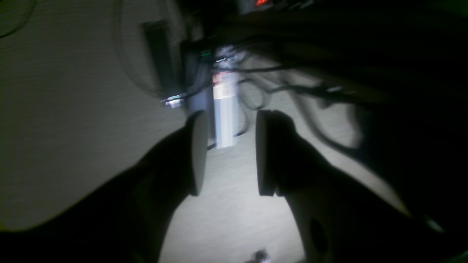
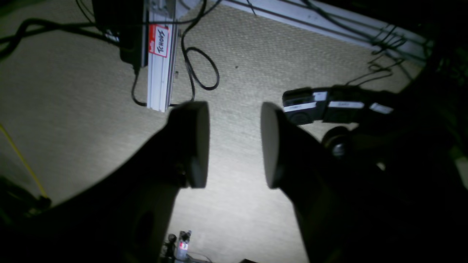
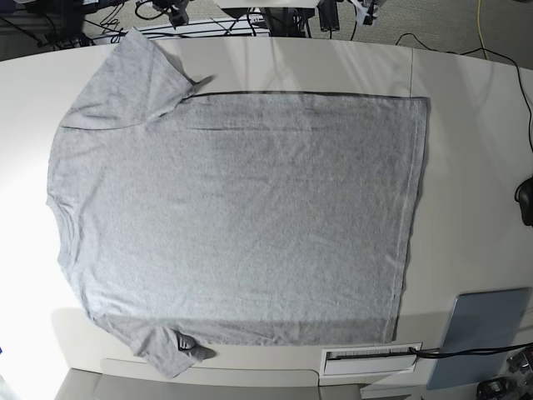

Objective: Fold the T-shirt properly

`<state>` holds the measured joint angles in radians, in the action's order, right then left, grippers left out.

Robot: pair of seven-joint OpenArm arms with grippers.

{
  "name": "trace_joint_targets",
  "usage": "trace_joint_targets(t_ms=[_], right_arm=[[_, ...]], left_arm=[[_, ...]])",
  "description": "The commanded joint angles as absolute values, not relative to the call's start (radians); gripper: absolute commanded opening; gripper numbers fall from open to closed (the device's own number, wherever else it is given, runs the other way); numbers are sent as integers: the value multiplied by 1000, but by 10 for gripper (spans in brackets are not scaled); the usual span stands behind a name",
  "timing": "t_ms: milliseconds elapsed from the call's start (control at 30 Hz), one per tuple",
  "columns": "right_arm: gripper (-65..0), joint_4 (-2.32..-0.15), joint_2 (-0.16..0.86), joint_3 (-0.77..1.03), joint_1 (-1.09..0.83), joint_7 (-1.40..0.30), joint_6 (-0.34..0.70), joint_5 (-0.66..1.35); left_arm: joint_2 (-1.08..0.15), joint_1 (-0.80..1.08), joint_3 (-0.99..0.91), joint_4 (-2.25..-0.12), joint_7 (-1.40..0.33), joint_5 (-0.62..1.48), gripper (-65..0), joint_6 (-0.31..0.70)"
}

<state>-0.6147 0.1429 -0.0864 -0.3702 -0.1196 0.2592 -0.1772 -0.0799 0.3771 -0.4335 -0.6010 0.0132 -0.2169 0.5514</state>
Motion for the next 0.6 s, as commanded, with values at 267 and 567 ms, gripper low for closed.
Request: trace_joint_targets(t_ms=[267, 567], right_arm=[[-414, -1035, 315, -85, -669, -194, 317, 33], [-414, -1458, 482, 6, -947, -251, 324, 179]], left_arm=[[-84, 624, -434, -1071, -216, -3, -418, 656], [-87, 856, -434, -1588, -308, 116, -420, 652]])
